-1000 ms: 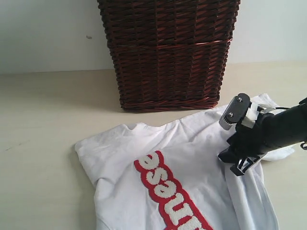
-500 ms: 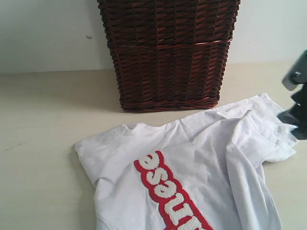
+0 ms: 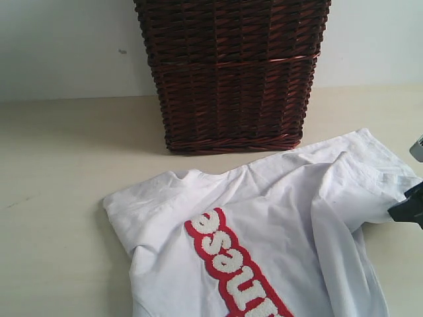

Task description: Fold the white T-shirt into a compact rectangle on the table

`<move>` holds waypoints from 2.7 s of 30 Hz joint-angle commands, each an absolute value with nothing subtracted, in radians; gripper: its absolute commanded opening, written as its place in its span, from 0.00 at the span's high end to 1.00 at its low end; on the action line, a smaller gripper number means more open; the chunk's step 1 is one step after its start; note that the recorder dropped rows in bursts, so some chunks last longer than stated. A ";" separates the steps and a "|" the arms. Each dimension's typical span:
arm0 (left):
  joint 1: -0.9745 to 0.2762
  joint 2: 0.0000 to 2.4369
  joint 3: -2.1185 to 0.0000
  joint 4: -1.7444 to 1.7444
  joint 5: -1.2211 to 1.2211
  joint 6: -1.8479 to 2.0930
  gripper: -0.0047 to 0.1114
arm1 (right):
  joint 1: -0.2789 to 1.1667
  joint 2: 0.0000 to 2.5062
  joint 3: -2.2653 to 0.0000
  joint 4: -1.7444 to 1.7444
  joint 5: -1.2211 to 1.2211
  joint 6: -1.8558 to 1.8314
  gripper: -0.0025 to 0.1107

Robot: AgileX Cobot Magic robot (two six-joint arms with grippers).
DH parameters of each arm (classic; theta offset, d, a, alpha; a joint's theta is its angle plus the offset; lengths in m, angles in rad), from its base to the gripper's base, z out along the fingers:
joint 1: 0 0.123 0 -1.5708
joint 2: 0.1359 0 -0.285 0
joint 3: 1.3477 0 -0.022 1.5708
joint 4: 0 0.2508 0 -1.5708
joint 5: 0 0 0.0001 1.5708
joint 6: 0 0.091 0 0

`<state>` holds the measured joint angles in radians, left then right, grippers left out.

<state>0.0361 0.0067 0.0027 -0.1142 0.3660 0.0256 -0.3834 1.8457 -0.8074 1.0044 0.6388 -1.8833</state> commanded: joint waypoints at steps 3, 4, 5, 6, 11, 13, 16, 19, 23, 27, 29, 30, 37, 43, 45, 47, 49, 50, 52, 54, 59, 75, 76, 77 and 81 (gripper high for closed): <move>0.038 0.000 0.000 -0.117 0.359 0.022 0.96 | -0.385 1.921 -0.879 1.074 0.675 -1.908 0.51; 0.038 0.000 0.000 -0.117 0.359 0.022 0.96 | -0.385 1.931 -0.883 1.074 0.685 -1.908 0.53; 0.038 0.000 0.000 -0.117 0.359 0.022 0.96 | -0.385 1.939 -0.885 1.074 0.701 -1.908 0.56; 0.038 0.000 0.000 -0.117 0.359 0.022 0.96 | -0.385 1.946 -0.885 1.072 0.715 -1.908 0.61; 0.038 0.000 0.000 -0.117 0.359 0.022 0.96 | -0.385 1.949 -0.885 1.062 0.743 -1.882 0.93; 0.038 0.000 0.000 -0.117 0.359 0.022 0.96 | -0.385 1.945 -0.885 1.062 0.743 -1.880 0.98; 0.038 0.000 0.000 -0.117 0.359 0.022 0.96 | -0.385 1.927 -0.885 1.062 0.751 -1.880 0.98; 0.038 0.000 0.000 -0.117 0.359 0.022 0.96 | -0.385 1.895 -0.885 1.062 0.763 -1.880 0.98; 0.038 0.000 0.000 -0.117 0.359 0.022 0.96 | -0.385 1.869 -0.885 1.061 0.758 -1.880 0.96; 0.038 0.000 0.000 -0.117 0.359 0.022 0.96 | -0.385 1.910 -0.885 0.978 0.731 -1.880 0.65; 0.038 0.000 0.000 -0.117 0.359 0.022 0.96 | -0.385 1.930 -0.885 0.968 0.699 -1.885 0.45; 0.038 0.000 0.000 -0.117 0.359 0.022 0.96 | -0.385 1.938 -0.885 0.968 0.684 -1.904 0.39; 0.038 0.000 0.000 -0.117 0.359 0.022 0.96 | -0.385 2.015 -0.885 0.949 0.616 -2.041 0.51; 0.038 0.000 0.000 -0.117 0.359 0.022 0.96 | -0.385 2.019 -0.885 0.942 0.660 -2.039 0.94; 0.038 0.000 0.000 -0.117 0.359 0.022 0.96 | -0.385 2.010 -0.885 0.942 0.669 -2.039 0.98; 0.038 0.000 0.000 -0.117 0.359 0.022 0.96 | -0.385 1.995 -0.885 0.942 0.679 -2.039 0.98; 0.038 0.000 0.000 -0.117 0.359 0.022 0.96 | -0.385 1.972 -0.885 0.940 0.692 -2.030 0.98; 0.038 0.000 0.000 -0.117 0.359 0.022 0.96 | -0.385 1.961 -0.885 0.936 0.697 -2.019 0.98; 0.038 0.000 0.000 -0.117 0.359 0.022 0.96 | -0.385 1.927 -0.885 0.922 0.715 -1.980 0.98; 0.038 0.000 0.000 -0.117 0.359 0.022 0.96 | -0.385 1.888 -0.885 0.892 0.743 -1.933 0.98; 0.038 0.000 0.000 -0.117 0.359 0.022 0.96 | -0.385 1.770 -0.885 0.711 0.831 -1.770 0.98; 0.038 0.000 0.000 -0.117 0.359 0.022 0.96 | -0.606 1.356 -0.783 -0.279 1.221 -1.543 0.98; 0.038 0.000 0.000 -0.117 0.359 0.022 0.96 | -0.608 1.339 -0.749 -0.352 1.221 -1.543 0.98; 0.038 0.000 0.000 -0.117 0.359 0.022 0.96 | -0.608 1.322 -0.712 -0.409 1.221 -1.543 0.98; 0.038 0.000 0.000 -0.117 0.359 0.022 0.96 | -0.608 1.267 -0.587 -0.491 1.221 -1.548 0.97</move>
